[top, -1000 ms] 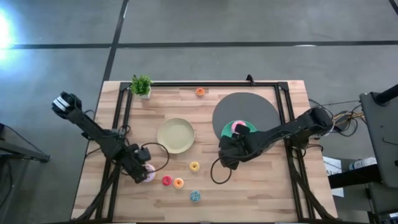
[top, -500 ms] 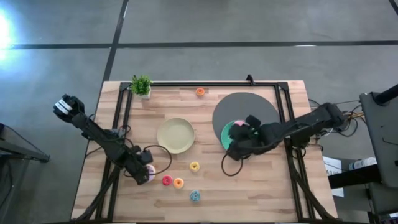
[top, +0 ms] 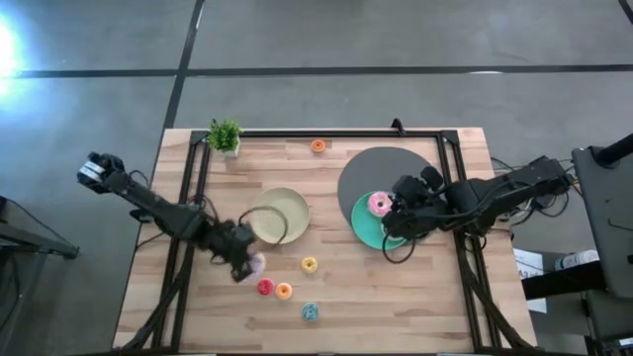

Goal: Pick & Place donuts
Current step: Put the large purple donut on the blue plate

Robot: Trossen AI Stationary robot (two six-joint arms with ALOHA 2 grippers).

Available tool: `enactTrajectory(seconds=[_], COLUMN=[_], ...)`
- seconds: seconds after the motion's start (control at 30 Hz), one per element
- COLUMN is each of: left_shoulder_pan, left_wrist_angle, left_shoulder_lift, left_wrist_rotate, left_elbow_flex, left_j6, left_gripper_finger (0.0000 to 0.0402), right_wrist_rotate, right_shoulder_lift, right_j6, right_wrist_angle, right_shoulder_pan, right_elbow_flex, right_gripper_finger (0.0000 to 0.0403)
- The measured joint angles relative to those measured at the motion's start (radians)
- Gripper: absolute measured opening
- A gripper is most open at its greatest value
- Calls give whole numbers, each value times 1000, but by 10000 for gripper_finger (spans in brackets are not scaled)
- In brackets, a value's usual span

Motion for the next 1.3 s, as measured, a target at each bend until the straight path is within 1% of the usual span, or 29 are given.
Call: enactTrajectory(seconds=[0.13,0.2,0.27,0.33,0.4,0.47,0.57,0.77,0.87,0.93,1.1,1.2,1.3], left_shoulder_pan=[238,353,434,482,506,514,520,524,529,534,546,545,538], left_wrist_angle=[40,106,143,162,175,189,200,218,217,218,192,139,105], left_shoulder_lift=[79,152,238,327,413,499,632,892,1000,1054,1153,1191,1209], left_wrist_rotate=[11,57,88,101,106,104,136,166,168,168,168,168,170], left_elbow_flex=[108,176,256,348,444,537,666,914,1022,1085,1212,1261,1270], left_j6=[221,317,385,448,492,515,521,530,522,519,519,519,518], left_gripper_finger=[2,1,1,1,1,1,1,0,0,0,0,5,28], right_wrist_rotate=[14,75,118,127,146,207,307,454,527,546,550,550,550], right_shoulder_lift=[-5,-5,-11,-17,-29,-44,-81,-152,-185,-198,-223,-228,-230], right_j6=[-4,0,6,13,44,84,127,147,132,122,105,104,102], right_wrist_angle=[3,3,3,3,-3,-5,-4,-3,-1,-2,-3,-3,-4], right_shoulder_pan=[8,25,40,42,43,53,76,106,119,118,118,118,117], right_elbow_flex=[-19,-21,-22,-22,-23,-23,-24,-24,-17,-17,-26,-39,-53], right_gripper_finger=[142,139,137,137,137,136,137,137,137,137,137,136,136])
